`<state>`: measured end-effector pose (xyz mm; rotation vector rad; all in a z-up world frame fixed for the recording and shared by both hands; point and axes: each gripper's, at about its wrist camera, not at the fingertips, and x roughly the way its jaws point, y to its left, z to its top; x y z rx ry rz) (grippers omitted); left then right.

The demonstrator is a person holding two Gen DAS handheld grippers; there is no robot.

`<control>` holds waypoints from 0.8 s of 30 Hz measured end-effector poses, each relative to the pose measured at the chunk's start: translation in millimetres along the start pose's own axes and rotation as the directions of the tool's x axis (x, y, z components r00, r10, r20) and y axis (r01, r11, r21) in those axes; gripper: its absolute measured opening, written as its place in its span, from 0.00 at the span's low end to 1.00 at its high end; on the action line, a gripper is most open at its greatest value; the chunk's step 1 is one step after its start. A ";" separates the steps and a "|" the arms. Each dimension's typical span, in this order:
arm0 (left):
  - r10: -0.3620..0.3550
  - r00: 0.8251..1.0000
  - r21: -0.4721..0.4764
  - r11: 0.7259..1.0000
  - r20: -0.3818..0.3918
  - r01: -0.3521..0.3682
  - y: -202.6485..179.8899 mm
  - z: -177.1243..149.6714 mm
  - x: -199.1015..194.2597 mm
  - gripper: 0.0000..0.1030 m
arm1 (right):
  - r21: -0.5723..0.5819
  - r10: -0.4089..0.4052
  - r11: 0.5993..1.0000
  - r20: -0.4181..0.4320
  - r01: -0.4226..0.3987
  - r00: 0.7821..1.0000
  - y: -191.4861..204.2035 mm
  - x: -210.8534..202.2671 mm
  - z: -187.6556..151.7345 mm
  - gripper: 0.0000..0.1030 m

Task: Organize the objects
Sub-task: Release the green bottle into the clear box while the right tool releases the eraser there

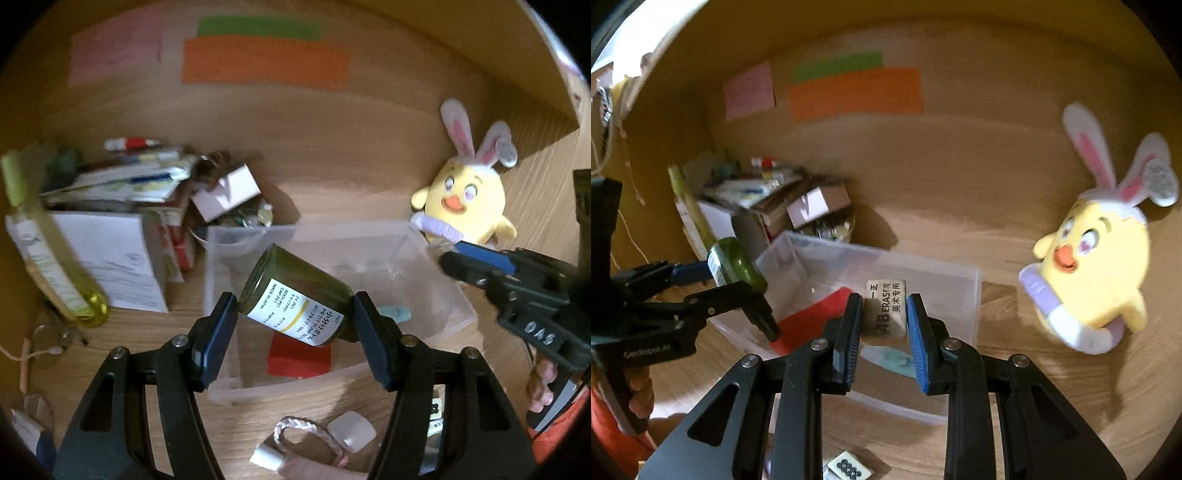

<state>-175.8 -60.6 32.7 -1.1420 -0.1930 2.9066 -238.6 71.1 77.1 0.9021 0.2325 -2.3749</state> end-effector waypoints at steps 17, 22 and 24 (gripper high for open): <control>-0.017 0.985 0.046 0.999 -0.172 0.025 -16.8 -2.6 67.9 0.62 | -0.045 -0.031 0.999 -0.246 0.020 0.969 -3.4 98.5 -15.4 0.22; -0.022 0.986 0.048 0.998 -0.168 0.030 -17.3 -3.3 63.5 0.62 | -0.038 -0.035 0.999 -0.266 0.026 0.963 -4.1 101.1 -16.0 0.22; -0.022 0.987 0.048 0.998 -0.161 0.030 -17.0 -3.5 59.1 0.63 | -0.032 -0.029 0.999 -0.274 0.021 0.961 -4.9 98.7 -15.2 0.22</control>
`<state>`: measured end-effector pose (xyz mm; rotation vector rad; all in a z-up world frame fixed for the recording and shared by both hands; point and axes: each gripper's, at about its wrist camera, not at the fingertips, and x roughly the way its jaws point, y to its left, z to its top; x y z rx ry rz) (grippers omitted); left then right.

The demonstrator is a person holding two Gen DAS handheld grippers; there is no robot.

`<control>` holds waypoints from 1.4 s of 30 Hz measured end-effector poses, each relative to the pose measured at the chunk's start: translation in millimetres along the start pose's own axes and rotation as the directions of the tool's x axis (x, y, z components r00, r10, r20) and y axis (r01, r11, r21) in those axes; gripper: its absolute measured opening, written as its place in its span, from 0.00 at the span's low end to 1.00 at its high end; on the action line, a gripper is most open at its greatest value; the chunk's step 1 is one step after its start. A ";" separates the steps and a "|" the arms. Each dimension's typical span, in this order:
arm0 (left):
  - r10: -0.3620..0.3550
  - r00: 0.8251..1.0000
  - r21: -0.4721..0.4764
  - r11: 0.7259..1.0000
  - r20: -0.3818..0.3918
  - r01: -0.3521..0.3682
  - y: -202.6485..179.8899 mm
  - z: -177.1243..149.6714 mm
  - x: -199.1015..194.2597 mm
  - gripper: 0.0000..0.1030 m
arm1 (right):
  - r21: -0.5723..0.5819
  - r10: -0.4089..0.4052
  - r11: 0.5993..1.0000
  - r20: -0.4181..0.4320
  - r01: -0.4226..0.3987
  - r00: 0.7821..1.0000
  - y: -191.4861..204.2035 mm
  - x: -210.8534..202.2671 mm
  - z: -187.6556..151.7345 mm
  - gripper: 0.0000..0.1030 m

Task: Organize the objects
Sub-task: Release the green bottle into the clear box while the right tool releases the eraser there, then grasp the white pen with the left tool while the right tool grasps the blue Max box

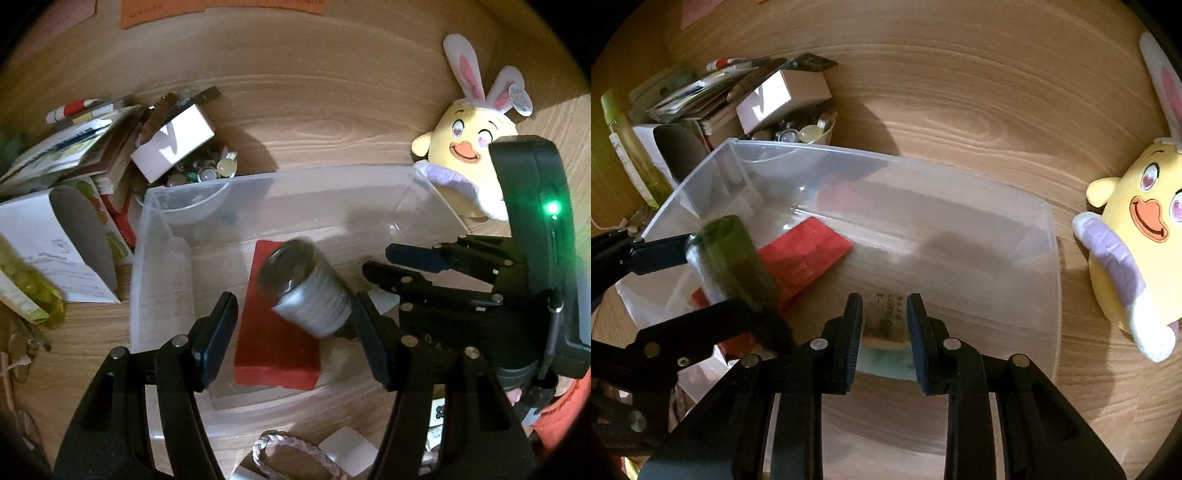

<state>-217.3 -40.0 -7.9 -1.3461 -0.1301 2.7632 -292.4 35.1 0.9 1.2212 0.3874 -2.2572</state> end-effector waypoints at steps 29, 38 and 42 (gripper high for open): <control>0.036 0.995 0.041 0.998 0.094 -0.040 -10.2 -130.3 -108.8 0.97 | 0.095 -0.018 0.995 0.262 -0.008 0.965 -11.6 -162.1 -136.4 0.82; -0.007 1.000 0.141 0.990 -0.001 0.007 -39.0 -177.3 -88.8 0.97 | 0.083 0.032 0.995 0.175 -0.047 0.984 1.4 -144.1 -188.7 0.82; -0.023 1.000 0.234 0.972 -0.020 0.027 -55.3 -185.7 -76.3 0.97 | 0.080 0.052 0.995 0.116 -0.062 0.992 4.9 -126.5 -204.0 0.82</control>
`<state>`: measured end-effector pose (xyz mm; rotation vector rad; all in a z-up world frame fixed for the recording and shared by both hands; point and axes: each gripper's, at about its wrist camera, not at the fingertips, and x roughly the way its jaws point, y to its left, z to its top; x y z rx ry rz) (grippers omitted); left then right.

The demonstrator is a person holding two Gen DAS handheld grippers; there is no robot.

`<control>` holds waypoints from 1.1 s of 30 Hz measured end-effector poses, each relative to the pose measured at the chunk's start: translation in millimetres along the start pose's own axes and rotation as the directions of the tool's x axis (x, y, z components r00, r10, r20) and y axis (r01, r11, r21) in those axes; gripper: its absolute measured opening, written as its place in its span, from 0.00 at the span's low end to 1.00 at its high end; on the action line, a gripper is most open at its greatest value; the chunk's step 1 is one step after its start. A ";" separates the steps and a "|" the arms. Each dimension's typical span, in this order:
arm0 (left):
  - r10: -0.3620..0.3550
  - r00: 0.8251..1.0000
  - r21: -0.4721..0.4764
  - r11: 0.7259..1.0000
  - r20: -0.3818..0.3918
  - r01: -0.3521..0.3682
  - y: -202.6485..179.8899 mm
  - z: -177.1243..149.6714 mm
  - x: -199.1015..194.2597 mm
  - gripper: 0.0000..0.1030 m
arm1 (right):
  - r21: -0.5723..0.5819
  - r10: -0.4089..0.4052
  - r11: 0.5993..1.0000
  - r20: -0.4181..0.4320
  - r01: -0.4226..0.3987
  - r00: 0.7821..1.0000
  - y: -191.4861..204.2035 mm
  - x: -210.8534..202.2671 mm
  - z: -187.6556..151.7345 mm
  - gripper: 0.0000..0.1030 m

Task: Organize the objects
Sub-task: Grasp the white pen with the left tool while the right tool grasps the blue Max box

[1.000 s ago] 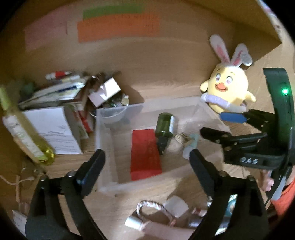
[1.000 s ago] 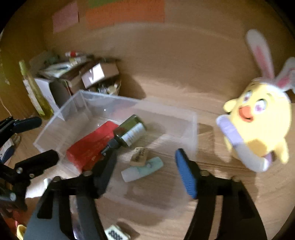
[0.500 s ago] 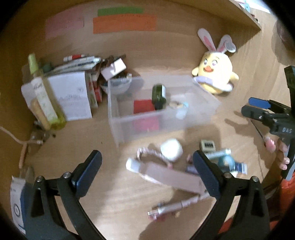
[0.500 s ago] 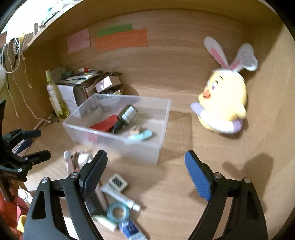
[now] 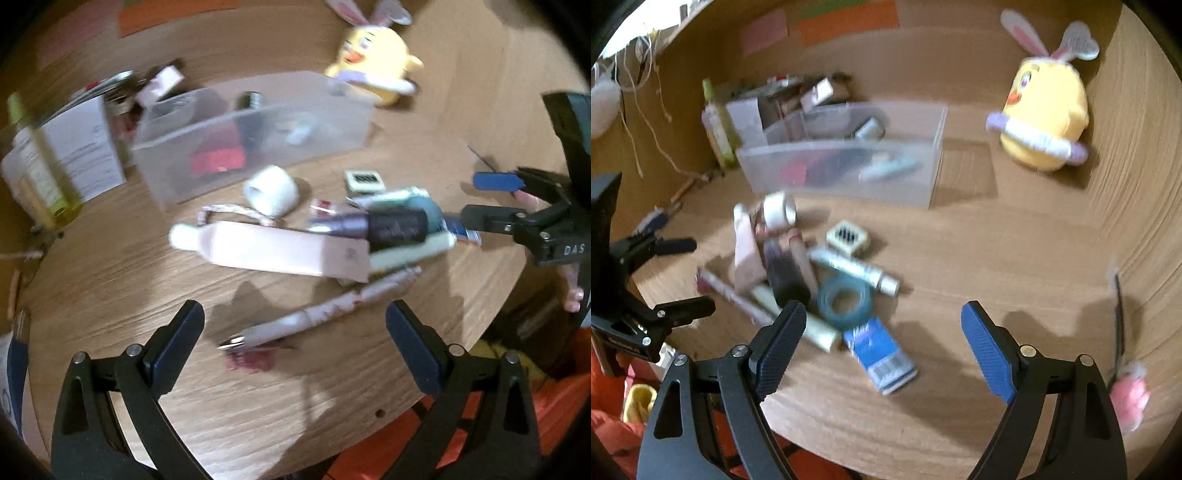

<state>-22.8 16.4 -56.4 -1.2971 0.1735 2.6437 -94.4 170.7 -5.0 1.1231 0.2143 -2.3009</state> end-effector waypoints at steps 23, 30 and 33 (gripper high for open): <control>-0.092 0.995 0.033 0.995 -0.046 0.094 24.8 23.7 25.1 0.31 | 0.042 -0.022 0.999 -0.020 0.023 1.000 -19.7 9.6 -11.2 0.33; -0.092 0.992 0.160 0.981 -0.091 0.105 0.3 37.5 35.1 0.29 | 0.031 -0.017 0.999 -0.021 0.017 1.000 -16.5 9.5 -13.6 0.27; -0.119 0.988 0.188 0.973 -0.098 0.135 -4.1 45.4 41.4 0.28 | 0.025 -0.027 0.999 -0.011 0.028 1.000 -14.5 9.5 -14.4 0.27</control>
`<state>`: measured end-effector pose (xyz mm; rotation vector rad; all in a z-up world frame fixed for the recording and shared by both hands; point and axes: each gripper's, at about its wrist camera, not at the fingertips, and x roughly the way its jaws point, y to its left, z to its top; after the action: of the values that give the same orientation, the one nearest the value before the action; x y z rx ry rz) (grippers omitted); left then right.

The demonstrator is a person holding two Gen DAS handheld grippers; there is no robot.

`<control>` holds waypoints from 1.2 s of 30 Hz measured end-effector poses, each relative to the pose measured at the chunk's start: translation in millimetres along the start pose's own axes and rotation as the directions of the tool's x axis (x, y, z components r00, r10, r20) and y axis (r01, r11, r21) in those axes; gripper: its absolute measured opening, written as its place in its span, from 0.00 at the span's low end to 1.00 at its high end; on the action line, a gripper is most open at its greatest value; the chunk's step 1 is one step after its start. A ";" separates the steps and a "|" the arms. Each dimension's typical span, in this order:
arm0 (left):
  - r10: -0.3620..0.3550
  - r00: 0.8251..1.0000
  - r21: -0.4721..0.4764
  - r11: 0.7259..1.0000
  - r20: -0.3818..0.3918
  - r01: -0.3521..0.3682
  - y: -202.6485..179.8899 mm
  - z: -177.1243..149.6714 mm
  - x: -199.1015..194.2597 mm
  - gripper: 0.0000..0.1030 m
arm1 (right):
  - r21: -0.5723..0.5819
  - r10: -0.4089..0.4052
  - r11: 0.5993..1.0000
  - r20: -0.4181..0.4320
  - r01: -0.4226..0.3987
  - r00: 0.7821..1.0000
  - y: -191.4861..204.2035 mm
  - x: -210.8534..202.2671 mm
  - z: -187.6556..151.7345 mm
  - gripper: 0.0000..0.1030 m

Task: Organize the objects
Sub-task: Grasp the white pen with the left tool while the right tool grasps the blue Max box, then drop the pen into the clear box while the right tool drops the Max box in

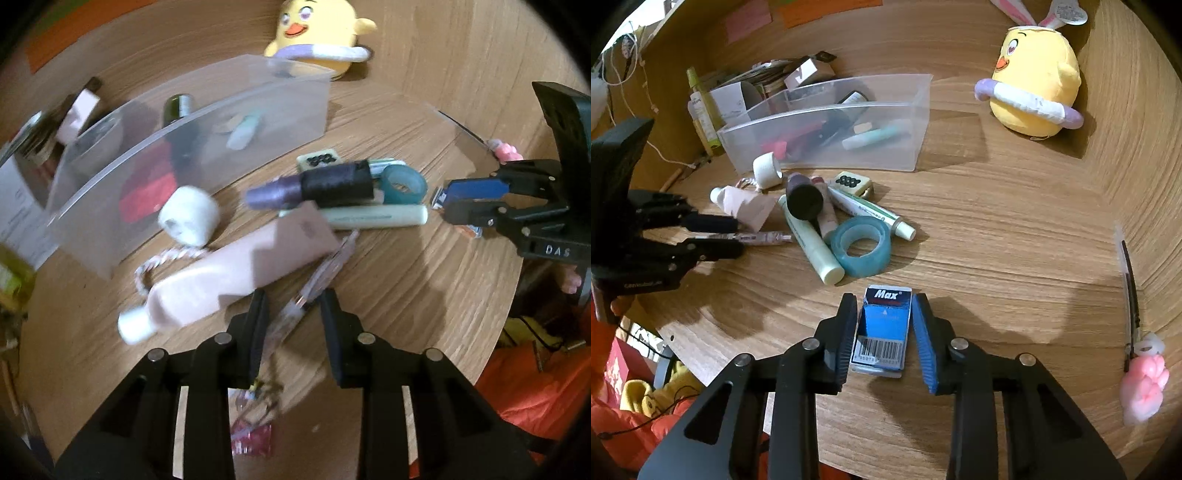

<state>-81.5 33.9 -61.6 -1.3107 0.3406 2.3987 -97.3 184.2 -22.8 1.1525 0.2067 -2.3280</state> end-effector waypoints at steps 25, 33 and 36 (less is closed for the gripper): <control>0.025 0.972 -0.064 0.998 0.235 -0.010 2.1 26.9 -64.1 0.10 | 0.079 0.023 0.996 0.185 -0.038 0.983 -4.4 -36.8 37.1 0.25; 0.046 0.940 -0.163 0.987 0.338 0.011 20.6 39.5 -90.9 0.10 | 0.068 0.042 0.996 0.281 -0.064 0.959 3.9 -41.6 84.4 0.25; 0.070 0.932 -0.189 0.982 0.355 -0.002 31.5 46.6 -97.2 0.10 | 0.055 0.047 0.996 0.310 -0.068 0.950 8.9 -43.0 102.4 0.25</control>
<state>-82.8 2.7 46.3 -0.9078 0.0354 2.6887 -142.4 156.8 75.2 0.7955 -0.0167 -2.4383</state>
